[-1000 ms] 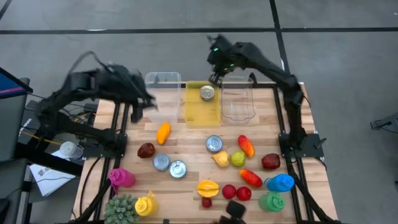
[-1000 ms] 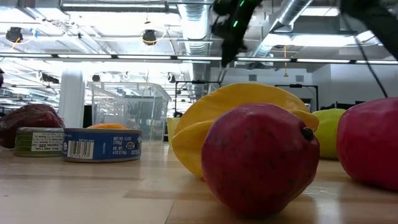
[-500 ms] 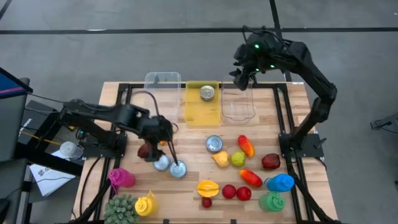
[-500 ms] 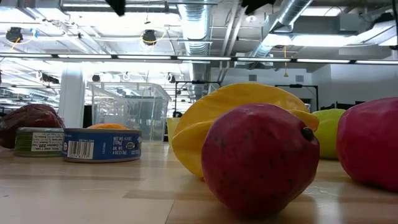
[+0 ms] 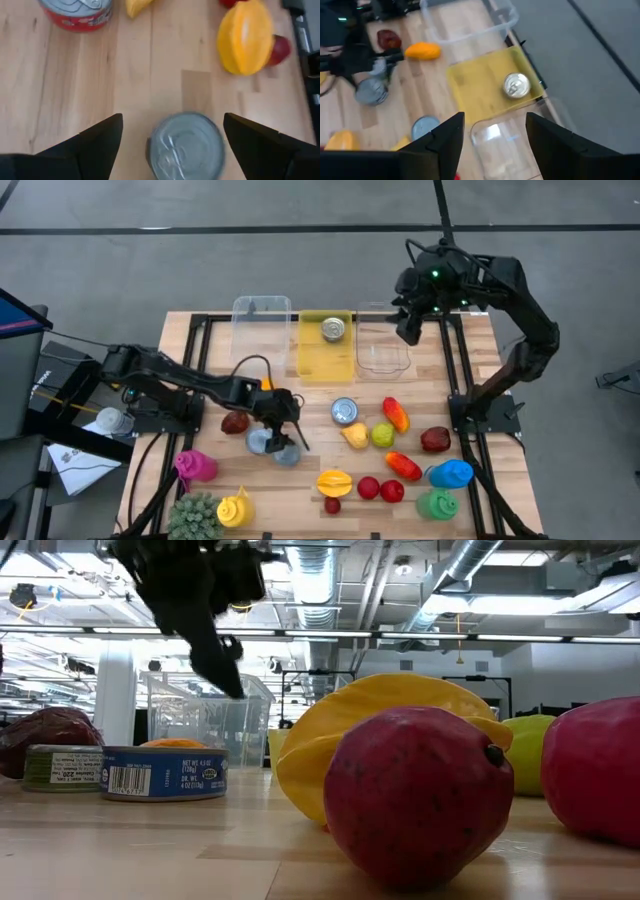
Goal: Pick & Place Food Item
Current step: Put the blue tuna can into the yellow bin
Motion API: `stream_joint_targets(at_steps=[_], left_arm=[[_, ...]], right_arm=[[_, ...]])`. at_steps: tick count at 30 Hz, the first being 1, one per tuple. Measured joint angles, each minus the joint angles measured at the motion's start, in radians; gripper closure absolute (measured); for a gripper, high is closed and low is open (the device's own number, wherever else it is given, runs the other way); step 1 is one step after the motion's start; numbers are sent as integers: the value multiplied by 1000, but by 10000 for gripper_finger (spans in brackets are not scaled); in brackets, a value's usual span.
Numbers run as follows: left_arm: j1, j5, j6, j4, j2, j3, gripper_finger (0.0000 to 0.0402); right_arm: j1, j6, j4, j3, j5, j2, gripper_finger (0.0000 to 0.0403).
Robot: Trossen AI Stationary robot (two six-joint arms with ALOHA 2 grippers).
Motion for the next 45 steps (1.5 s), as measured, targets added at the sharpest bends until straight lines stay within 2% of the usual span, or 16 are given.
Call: stream_joint_targets(at_steps=[5,10,16,20,29,31,40,45], left_arm=[[-26,6,87,10,93,-1,76],[-25,-1,98,21,171,-2,84],[-24,1,101,27,187,-4,117],[-20,30,103,7,186,-4,176],[5,93,132,19,181,-47,370],[18,103,132,16,181,-48,392],[31,84,77,34,183,-42,401],[35,-24,37,21,190,15,401]], right_arm=[[30,6,-20,0,1,0,208],[52,5,-36,0,2,0,218],[72,6,-36,0,2,0,227],[83,6,-36,0,2,0,234],[84,17,-36,0,2,0,250],[89,17,-36,0,2,0,254],[118,32,-36,-1,3,-24,272],[130,37,-36,0,2,-53,281]])
